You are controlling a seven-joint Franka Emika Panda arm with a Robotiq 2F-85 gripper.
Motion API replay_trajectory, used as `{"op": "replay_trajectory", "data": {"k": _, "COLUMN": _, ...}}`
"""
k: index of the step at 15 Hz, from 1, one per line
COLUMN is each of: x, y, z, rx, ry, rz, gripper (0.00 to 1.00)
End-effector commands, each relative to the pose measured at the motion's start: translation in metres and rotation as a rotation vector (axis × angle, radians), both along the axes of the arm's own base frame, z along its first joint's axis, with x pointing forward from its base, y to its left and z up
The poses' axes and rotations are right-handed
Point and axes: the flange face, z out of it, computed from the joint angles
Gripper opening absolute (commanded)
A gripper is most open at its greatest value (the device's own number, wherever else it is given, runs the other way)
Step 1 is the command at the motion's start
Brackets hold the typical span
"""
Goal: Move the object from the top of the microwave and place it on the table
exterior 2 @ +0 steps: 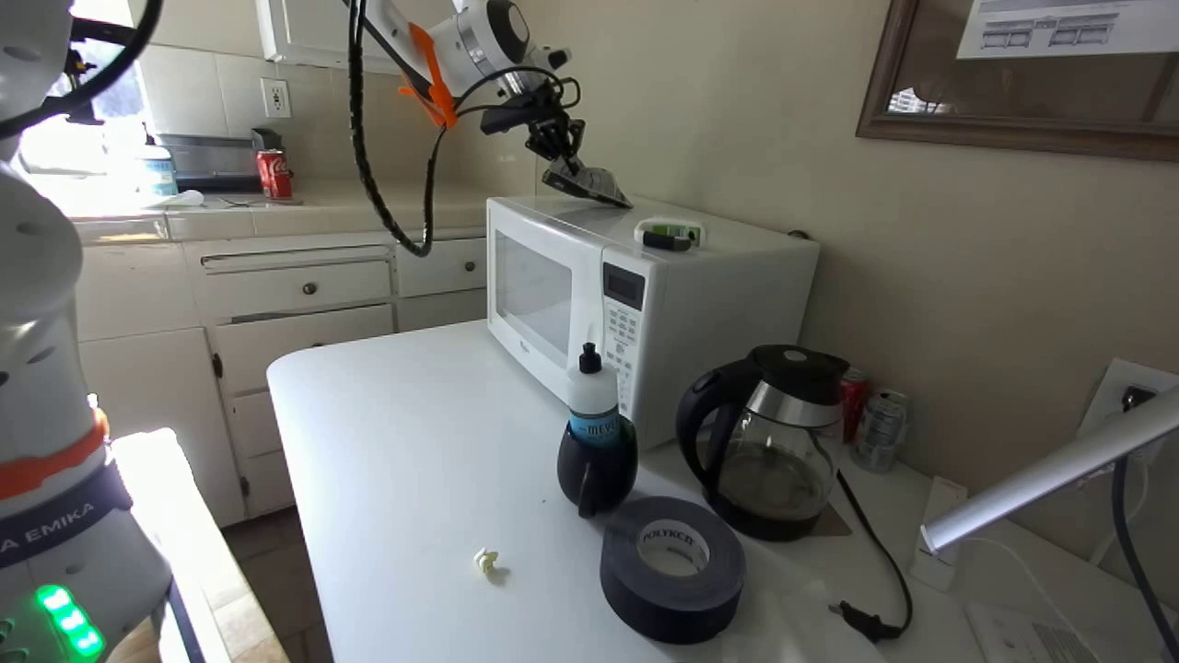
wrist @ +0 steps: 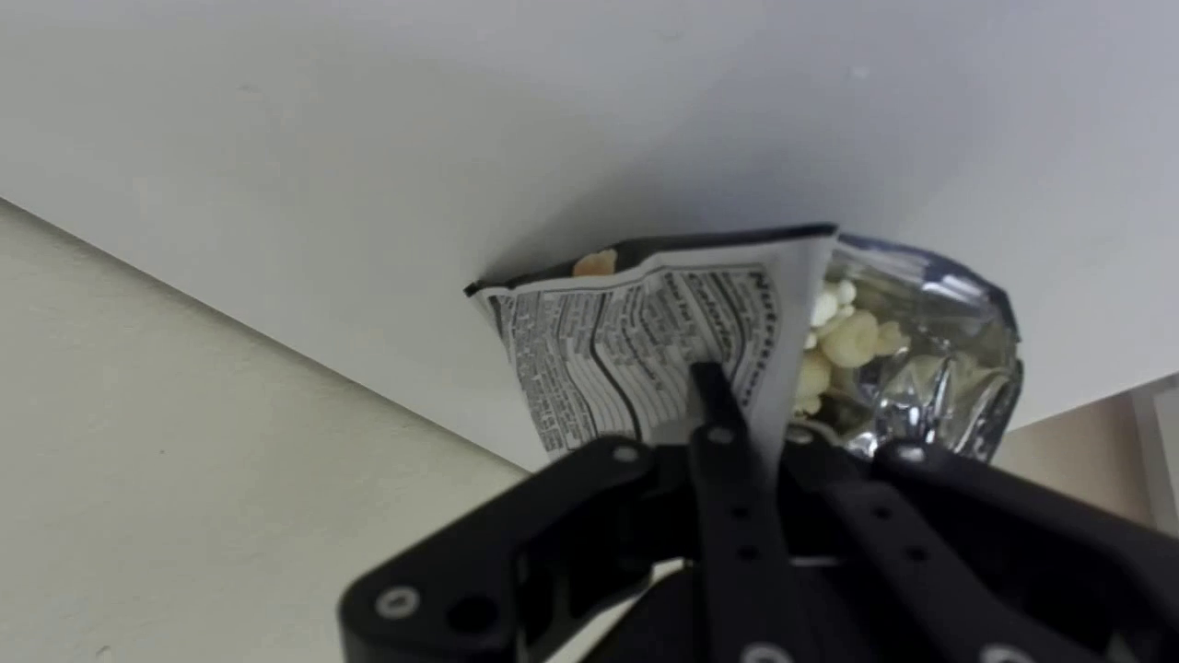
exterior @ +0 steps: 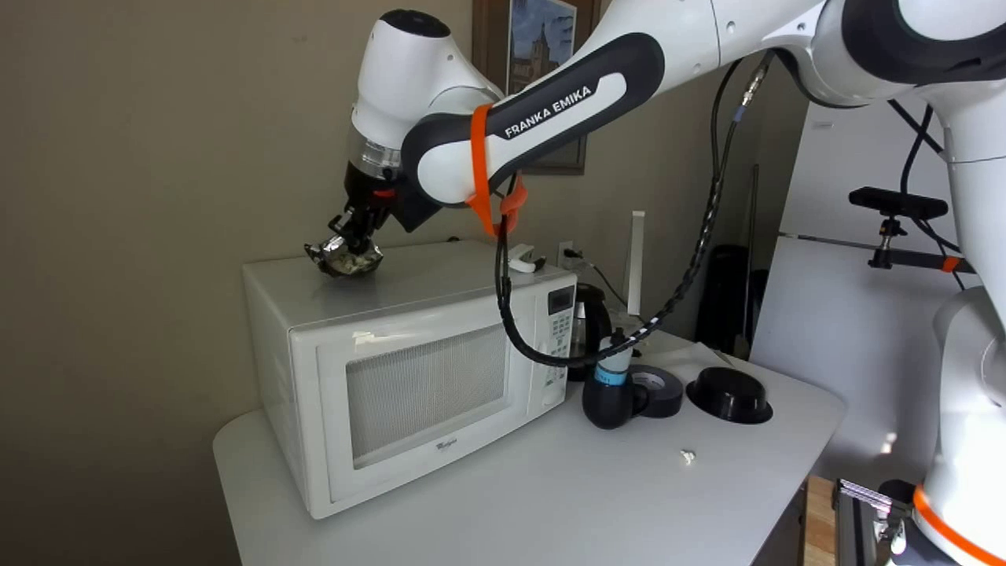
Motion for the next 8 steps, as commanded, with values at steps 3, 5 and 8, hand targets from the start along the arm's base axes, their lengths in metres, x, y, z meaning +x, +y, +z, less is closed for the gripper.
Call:
{"op": "replay_trajectory", "data": {"k": 3, "x": -0.069, "y": -0.042, "z": 0.049, "rx": 0.166, "ry": 0.135, "rz": -0.011, "gripper": 0.0}}
{"op": "replay_trajectory", "data": {"k": 5, "x": -0.094, "y": -0.066, "z": 0.062, "rx": 0.227, "ry": 0.226, "rz": -0.034, "gripper": 0.0}}
{"op": "replay_trajectory", "data": {"k": 8, "x": -0.142, "y": -0.1, "z": 0.083, "rx": 0.292, "ry": 0.329, "rz": -0.075, "gripper": 0.0}}
